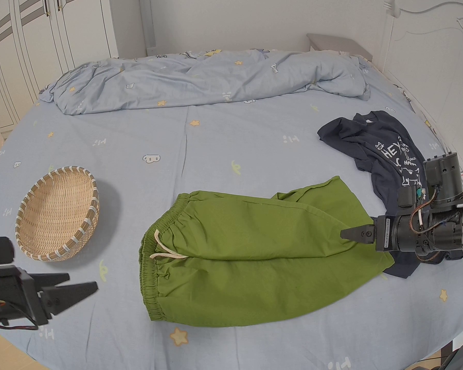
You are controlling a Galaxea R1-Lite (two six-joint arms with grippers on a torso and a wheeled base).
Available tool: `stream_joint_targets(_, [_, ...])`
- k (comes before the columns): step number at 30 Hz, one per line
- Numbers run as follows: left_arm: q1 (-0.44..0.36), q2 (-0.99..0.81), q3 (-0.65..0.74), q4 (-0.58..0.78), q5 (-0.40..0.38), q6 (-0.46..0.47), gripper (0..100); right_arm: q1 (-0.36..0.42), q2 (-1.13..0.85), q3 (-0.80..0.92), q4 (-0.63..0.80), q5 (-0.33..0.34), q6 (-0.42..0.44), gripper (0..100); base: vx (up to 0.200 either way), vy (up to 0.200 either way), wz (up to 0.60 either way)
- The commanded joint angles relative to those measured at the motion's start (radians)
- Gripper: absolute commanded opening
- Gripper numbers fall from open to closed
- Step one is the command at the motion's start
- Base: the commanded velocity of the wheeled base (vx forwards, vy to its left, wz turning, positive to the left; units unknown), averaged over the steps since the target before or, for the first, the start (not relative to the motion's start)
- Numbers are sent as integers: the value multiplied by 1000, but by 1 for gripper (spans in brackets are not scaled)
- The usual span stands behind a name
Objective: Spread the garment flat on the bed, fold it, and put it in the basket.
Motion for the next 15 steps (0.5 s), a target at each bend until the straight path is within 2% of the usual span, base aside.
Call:
stream_joint_targets(1, [-18, 291, 170, -56, -135, 210, 100, -16, -14, 26, 4, 3, 0, 100, 0, 0, 0])
stream_joint_targets(3, [-4, 333, 199, -107, -135, 265, 100, -11, -12, 28, 4, 3, 0, 100, 0, 0, 0])
stream_joint_targets(7, [42, 421, 199, -226, -135, 273, 100, -5, -9, 34, 3, 4, 1, 100, 0, 0, 0])
stream_joint_targets(15, [28, 580, 213, -360, -138, 307, 100, 3, -3, 37, 3, 4, 3, 100, 0, 0, 0])
